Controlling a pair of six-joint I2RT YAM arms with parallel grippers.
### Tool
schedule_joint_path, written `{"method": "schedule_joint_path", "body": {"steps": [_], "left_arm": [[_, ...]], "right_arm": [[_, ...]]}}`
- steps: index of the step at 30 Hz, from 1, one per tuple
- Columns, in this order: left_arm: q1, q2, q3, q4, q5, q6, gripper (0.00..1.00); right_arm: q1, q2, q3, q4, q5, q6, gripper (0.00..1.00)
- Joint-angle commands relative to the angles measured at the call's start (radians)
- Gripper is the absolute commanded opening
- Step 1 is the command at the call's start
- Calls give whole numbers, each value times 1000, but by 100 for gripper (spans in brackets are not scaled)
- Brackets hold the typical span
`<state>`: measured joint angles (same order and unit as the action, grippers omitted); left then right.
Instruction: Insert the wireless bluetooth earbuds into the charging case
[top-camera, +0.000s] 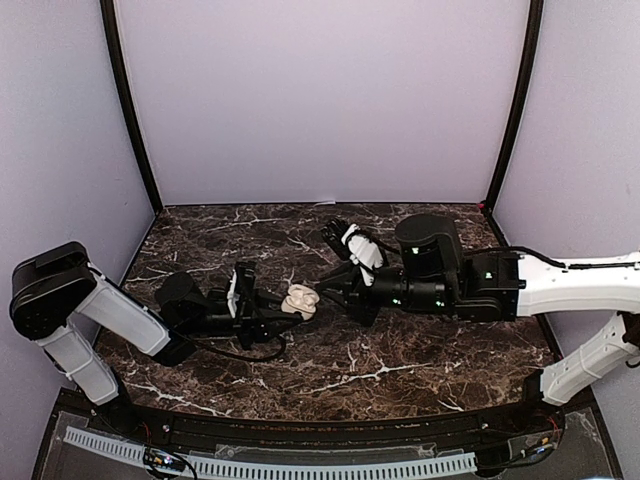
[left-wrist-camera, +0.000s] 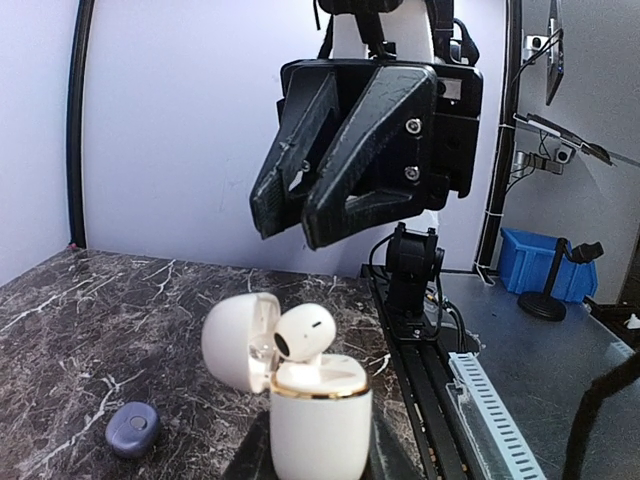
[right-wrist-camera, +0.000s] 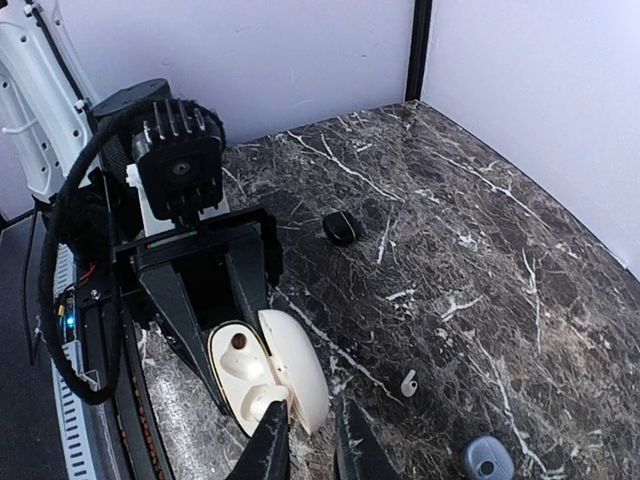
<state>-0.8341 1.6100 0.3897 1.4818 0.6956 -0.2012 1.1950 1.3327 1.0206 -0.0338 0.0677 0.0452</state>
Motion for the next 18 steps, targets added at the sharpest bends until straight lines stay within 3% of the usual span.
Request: {"method": "schedule_joint_path", "body": {"steps": [1,8,18], "left_arm": [[-3,-50,4,-64,-8,65,0],[-3,-61,50,-190,-36,152,0],[-6,-66,48,-201,-43,176,0]], "right_arm": [[-3,-55,10,-62,109,171,18],[-8,0,106,-209,36,285,25],[-32,127,223,-310,-28,367,24]]}}
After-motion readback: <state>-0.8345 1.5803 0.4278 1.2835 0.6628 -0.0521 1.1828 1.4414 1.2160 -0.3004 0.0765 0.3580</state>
